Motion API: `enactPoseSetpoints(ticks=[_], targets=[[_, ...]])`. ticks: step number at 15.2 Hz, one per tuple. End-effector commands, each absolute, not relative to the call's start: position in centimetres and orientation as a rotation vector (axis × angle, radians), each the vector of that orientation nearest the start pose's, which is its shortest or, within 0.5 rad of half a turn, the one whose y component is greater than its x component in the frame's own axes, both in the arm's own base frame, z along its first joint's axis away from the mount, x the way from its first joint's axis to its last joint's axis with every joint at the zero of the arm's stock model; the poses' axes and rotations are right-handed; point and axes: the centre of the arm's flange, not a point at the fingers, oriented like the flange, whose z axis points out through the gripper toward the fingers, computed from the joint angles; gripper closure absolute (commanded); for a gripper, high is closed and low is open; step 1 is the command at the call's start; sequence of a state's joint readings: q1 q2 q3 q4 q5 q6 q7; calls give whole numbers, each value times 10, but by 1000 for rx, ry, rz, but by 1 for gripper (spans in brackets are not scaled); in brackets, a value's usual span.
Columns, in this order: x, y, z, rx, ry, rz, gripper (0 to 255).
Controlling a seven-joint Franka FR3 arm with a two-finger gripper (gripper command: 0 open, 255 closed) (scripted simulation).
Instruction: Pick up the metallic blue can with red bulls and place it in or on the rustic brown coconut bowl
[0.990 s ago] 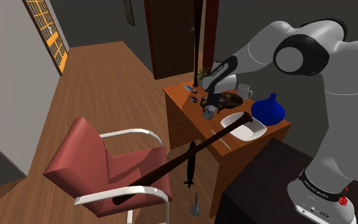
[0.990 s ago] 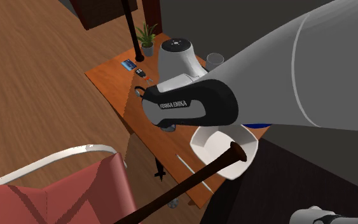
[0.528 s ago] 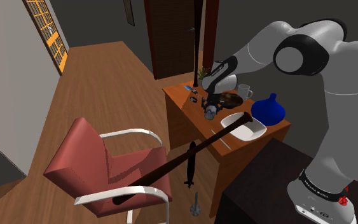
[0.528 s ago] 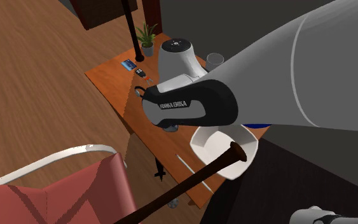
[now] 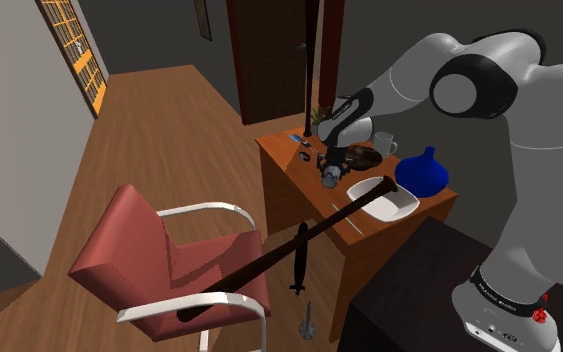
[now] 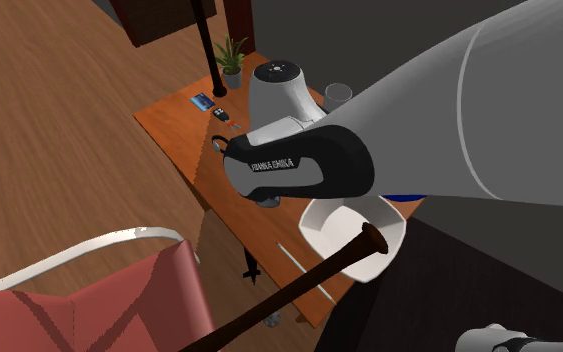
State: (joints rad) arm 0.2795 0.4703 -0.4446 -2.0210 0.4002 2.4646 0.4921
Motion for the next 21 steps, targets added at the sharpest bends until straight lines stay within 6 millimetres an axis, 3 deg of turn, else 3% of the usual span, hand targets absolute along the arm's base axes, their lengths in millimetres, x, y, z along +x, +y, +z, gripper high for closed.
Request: enactPoseSetpoints(ticks=[1,21], targets=[[597,-93,244,-2756,1367,-49,255],[597,-93,349,-2756,1367,-49,255]])
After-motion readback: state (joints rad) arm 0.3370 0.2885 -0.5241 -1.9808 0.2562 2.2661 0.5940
